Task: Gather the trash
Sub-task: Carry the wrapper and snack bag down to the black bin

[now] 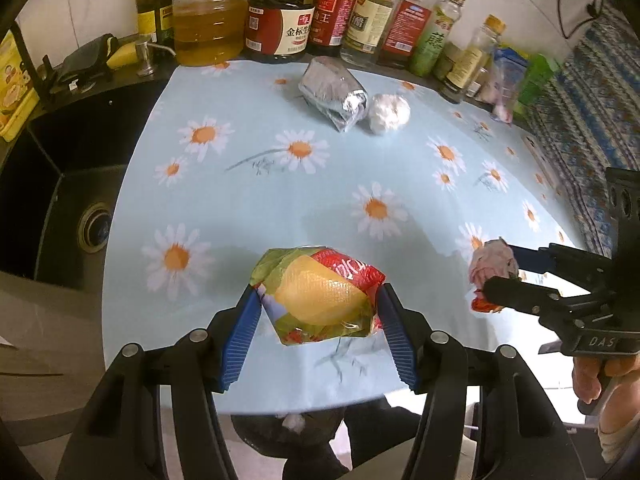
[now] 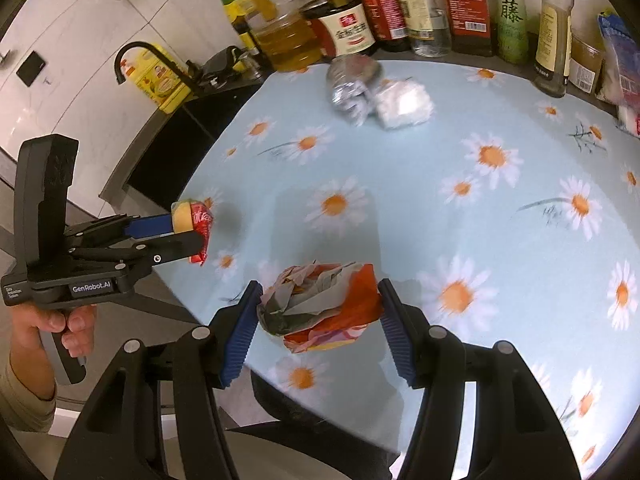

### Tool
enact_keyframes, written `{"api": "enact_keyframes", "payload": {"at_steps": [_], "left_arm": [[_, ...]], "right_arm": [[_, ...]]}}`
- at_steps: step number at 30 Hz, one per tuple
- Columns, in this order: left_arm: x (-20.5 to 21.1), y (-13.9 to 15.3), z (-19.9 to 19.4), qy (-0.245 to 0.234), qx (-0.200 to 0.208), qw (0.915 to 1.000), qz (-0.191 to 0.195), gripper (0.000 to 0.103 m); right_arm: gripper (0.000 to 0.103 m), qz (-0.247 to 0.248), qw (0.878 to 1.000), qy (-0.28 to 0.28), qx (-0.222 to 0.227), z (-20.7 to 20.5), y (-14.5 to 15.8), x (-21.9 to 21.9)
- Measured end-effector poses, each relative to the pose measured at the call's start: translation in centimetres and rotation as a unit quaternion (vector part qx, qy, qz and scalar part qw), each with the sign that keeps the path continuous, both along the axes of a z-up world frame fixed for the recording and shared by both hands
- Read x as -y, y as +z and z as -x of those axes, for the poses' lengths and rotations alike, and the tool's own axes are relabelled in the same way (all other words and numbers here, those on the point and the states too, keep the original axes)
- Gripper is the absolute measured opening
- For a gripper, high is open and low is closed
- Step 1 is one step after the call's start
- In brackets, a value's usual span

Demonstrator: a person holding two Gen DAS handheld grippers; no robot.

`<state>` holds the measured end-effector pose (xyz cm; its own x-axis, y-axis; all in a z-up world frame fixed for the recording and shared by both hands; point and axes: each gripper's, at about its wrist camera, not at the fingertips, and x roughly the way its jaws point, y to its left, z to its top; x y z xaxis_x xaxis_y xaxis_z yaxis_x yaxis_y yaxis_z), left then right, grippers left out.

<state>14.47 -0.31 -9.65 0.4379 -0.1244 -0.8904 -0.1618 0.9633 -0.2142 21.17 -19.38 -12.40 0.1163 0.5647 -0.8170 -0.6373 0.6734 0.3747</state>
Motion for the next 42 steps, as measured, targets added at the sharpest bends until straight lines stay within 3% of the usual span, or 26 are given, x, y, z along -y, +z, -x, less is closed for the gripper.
{"api": "enact_keyframes", "payload": {"at_steps": [19,30,42], "left_arm": [[-1.9,-3.0,11.7,0.008,-0.010,0.9981,0.060,0.058],[-1.7,-7.3,15.5,0.026,-0.055,0.9948,0.082,0.058],[-1.0,-11.0,16.9,0.038,-0.101,0.9892,0.099,0.058]], "right_arm": [[0.059,0.020,0.999,0.021,-0.037,11.3,-3.1,-3.9],[0.059,0.035,0.996,0.031,-0.078,14.0,-6.5,-4.6],[0.060,0.042,0.993,0.033,-0.106,14.6,-8.7,-4.4]]}}
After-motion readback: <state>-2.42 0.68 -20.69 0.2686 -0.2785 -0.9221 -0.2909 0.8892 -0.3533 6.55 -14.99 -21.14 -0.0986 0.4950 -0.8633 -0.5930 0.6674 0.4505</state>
